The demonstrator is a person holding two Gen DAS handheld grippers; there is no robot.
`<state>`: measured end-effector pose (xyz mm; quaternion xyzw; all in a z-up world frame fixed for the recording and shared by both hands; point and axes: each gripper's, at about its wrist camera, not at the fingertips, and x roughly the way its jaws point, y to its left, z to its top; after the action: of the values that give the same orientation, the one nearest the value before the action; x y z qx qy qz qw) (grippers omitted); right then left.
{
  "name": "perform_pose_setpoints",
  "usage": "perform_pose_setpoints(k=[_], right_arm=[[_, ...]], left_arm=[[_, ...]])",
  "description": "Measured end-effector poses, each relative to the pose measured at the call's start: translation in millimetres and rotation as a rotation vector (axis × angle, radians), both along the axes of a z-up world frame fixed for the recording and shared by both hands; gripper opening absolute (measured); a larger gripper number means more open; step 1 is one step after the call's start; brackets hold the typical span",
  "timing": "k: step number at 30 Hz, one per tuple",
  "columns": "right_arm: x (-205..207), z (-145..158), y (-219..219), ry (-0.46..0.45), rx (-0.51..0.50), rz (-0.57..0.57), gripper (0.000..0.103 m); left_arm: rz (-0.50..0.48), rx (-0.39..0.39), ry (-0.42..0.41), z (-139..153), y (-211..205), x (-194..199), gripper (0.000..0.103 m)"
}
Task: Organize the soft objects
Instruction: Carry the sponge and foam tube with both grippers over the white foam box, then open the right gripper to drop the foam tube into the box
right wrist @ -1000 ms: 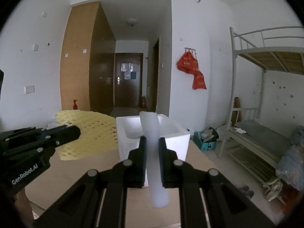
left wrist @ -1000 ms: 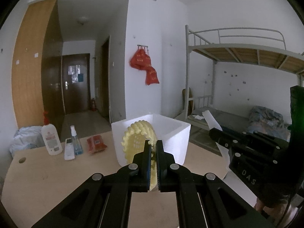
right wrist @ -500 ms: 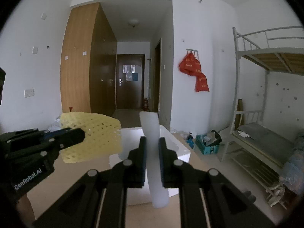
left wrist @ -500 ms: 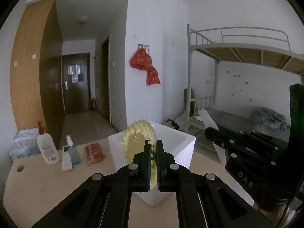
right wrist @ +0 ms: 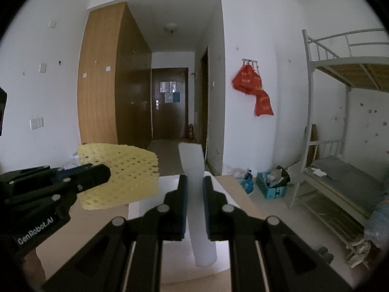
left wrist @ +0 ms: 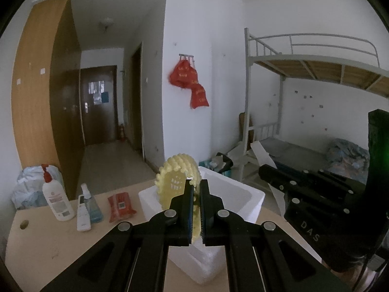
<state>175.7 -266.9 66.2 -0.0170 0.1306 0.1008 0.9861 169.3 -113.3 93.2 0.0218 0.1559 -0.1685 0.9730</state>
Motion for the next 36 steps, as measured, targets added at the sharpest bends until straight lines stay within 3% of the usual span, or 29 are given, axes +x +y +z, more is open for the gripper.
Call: perform_pose_setpoints(k=[15,36], right_arm=[[39,-6,8,0.04,-0.003,-0.007,0.015],[58,-9,10,0.088,0.016,0.008,0.015]], left_arm=[[-0.017,-0.015,0.042,-3,4,58,0.005],[-0.016,-0.01,0.057,-7,6,72,0.005]])
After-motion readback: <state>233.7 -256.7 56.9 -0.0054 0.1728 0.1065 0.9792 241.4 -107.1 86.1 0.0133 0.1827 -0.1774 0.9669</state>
